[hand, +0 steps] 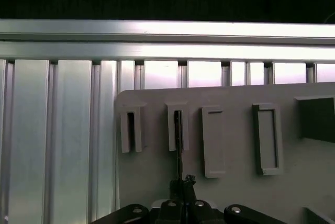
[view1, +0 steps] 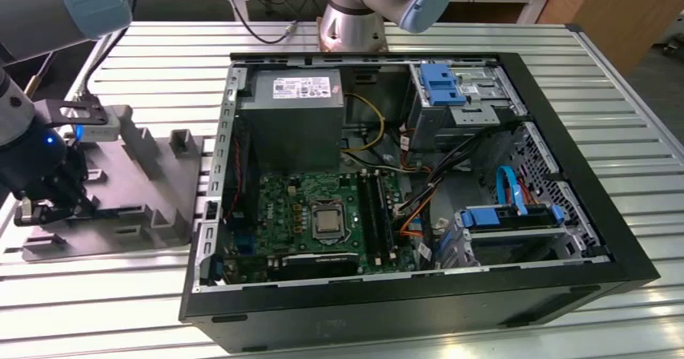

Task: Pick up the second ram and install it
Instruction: 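Pick up the second ram and move it above second insertion slot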

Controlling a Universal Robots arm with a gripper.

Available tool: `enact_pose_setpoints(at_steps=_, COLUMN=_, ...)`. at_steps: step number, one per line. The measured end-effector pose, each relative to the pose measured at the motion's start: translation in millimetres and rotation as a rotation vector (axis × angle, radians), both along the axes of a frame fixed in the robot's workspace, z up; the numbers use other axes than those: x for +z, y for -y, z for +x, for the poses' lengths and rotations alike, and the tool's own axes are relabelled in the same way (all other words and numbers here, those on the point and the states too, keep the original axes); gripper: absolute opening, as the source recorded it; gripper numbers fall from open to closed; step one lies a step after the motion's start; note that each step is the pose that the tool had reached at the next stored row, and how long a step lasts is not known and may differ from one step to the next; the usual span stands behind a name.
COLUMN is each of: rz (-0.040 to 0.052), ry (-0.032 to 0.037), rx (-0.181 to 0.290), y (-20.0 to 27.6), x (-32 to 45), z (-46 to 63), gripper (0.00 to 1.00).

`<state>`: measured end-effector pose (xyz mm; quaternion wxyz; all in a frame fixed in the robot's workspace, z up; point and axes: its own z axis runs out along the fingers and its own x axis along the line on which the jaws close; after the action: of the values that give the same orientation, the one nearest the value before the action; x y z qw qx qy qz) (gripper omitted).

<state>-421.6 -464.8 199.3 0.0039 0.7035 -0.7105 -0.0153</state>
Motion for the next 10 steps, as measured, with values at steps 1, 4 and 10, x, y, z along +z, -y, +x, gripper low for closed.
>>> enact_pose_setpoints(at_steps=1, rz=0.0001, ry=0.0, rx=0.0, y=0.0, x=0.0, z=0.0, gripper=0.11)
enact_pose_setpoints(at_steps=4, rz=0.0001, ry=0.0, rx=-0.02, y=0.1, x=-0.2, z=0.0, gripper=0.11)
enact_pose_setpoints(at_steps=10, rz=0.0002, ry=0.0001, rx=-0.04, y=0.1, x=-0.3, z=0.0, gripper=0.11)
